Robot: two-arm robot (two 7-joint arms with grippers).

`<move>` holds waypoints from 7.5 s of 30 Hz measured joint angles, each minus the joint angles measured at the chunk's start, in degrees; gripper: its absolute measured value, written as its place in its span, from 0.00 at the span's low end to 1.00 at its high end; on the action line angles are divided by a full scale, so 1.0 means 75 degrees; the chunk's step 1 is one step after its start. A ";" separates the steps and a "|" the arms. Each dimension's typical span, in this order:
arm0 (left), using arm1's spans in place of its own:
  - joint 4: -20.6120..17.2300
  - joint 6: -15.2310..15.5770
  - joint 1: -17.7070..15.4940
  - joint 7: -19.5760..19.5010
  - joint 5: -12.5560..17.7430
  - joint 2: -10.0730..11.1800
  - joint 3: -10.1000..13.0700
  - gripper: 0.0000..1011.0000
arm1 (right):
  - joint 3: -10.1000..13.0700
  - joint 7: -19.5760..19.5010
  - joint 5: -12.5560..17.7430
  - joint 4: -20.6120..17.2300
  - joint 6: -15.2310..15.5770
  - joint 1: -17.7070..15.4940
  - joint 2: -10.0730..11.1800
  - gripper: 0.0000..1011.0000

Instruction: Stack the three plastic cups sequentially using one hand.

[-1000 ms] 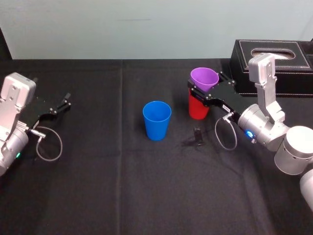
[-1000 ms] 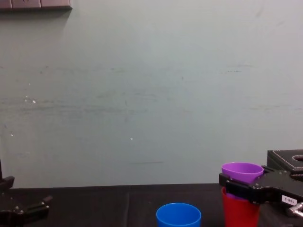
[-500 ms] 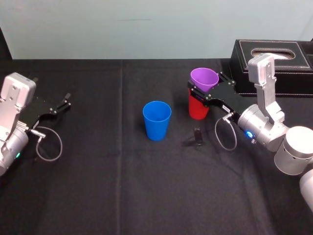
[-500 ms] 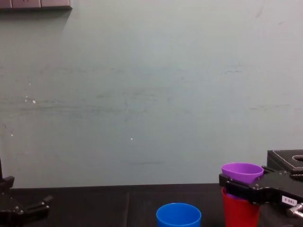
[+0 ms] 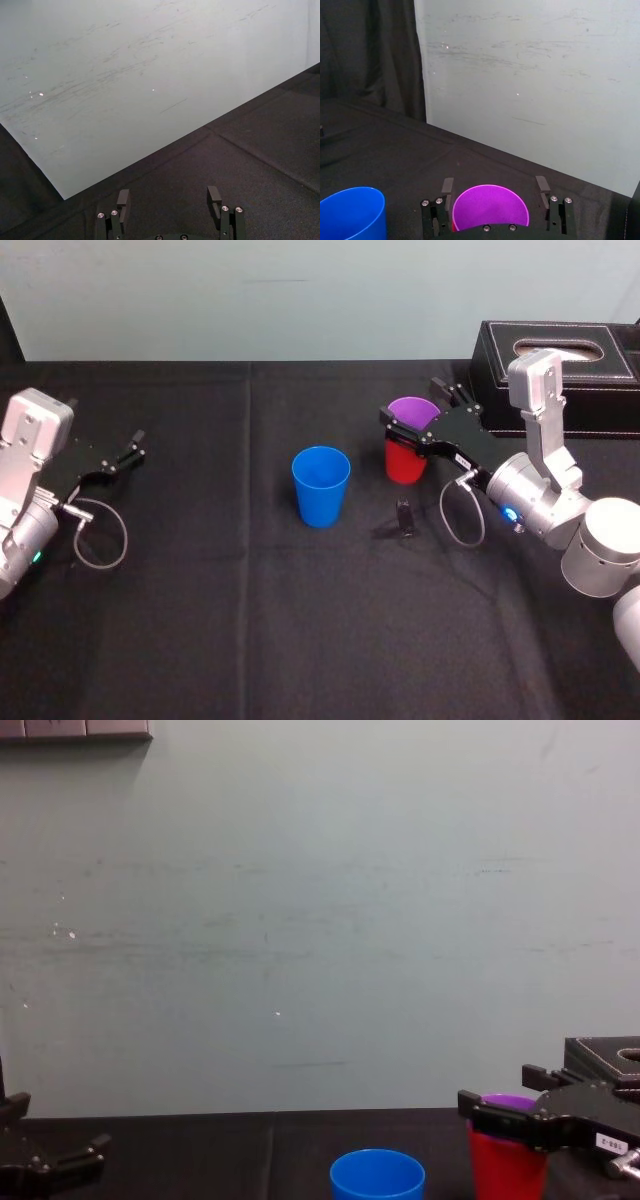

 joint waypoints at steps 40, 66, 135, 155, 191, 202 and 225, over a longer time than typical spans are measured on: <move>0.0000 0.0000 0.0000 0.0000 0.0000 0.0000 0.0000 0.99 | 0.0109 0.0525 0.0177 -0.2695 -0.0040 -0.2172 0.1241 0.99; 0.0000 0.0000 0.0000 0.0000 0.0000 0.0000 0.0000 0.99 | -0.0713 0.0558 -0.0161 -0.1647 -0.0039 -0.1518 0.0618 0.99; 0.0000 0.0000 0.0000 0.0000 0.0000 0.0000 0.0000 0.99 | -0.1090 0.0279 -0.0248 -0.0559 -0.0048 -0.0689 -0.0409 0.99; 0.0000 0.0000 0.0000 0.0000 0.0000 0.0000 0.0000 0.99 | -0.1090 0.0257 -0.0261 -0.0576 -0.0038 -0.0697 -0.0404 0.83; 0.0000 0.0000 -0.0001 0.0000 0.0000 0.0000 0.0000 0.99 | -0.0538 0.0166 0.0272 -0.2964 0.0956 -0.0973 0.0487 0.73; 0.0000 0.0000 -0.0001 0.0000 0.0000 0.0000 0.0000 0.99 | -0.0135 0.0079 0.0510 -0.3103 0.1087 -0.0782 0.0866 0.73; 0.0000 0.0000 0.0000 0.0000 0.0000 0.0000 0.0000 0.99 | 0.0107 -0.0412 0.0676 -0.2882 0.1836 -0.0544 0.0934 0.73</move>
